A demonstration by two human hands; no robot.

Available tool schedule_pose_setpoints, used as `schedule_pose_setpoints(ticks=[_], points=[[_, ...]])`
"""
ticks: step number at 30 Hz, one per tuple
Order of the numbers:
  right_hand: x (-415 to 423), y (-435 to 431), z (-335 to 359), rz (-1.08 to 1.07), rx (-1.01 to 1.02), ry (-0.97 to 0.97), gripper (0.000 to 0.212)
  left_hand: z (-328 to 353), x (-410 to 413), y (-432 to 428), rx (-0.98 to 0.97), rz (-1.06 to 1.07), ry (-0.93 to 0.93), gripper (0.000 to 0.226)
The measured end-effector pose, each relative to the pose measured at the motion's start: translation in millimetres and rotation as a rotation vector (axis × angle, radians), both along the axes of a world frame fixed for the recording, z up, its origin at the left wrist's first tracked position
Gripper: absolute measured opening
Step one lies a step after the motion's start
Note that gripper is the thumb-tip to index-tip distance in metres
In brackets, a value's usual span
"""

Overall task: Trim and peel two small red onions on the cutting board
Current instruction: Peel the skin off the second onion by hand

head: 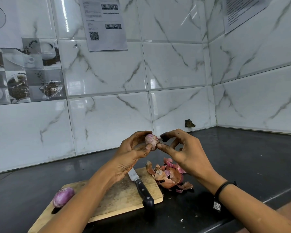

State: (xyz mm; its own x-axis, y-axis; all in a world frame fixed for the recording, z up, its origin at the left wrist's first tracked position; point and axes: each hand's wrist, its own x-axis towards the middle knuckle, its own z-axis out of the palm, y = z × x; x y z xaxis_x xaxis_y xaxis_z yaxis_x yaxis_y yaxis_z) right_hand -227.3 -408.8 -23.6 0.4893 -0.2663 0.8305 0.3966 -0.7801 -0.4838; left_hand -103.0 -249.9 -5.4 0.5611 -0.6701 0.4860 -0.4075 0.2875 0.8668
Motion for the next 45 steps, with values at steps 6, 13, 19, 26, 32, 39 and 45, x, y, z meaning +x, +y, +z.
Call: schedule_pose_setpoints(ticks=[6,13,19,26,32,39,45], points=[[-1,0,0,0.033,0.04,0.058,0.02,1,-3,2,0.023,0.009,-0.047,0.046],[-2,-4,1,0.117,0.129,0.099,0.015,3,-5,5,0.055,0.018,-0.105,0.046],[-1,2,-5,0.03,-0.065,0.151,0.007,1,-5,6,0.098,0.04,-0.124,0.044],[-2,0,-4,0.015,-0.051,0.095,0.018,3,-8,4,0.148,0.113,-0.172,0.043],[-1,-2,-2,-0.011,0.007,0.059,0.013,4,-13,6,0.156,0.099,-0.167,0.041],[1,0,-4,-0.069,-0.05,0.1,0.014,6,-17,7,0.146,0.157,-0.21,0.035],[2,-3,-7,-0.072,-0.149,0.087,0.021,5,-17,7,0.188,0.185,-0.251,0.032]])
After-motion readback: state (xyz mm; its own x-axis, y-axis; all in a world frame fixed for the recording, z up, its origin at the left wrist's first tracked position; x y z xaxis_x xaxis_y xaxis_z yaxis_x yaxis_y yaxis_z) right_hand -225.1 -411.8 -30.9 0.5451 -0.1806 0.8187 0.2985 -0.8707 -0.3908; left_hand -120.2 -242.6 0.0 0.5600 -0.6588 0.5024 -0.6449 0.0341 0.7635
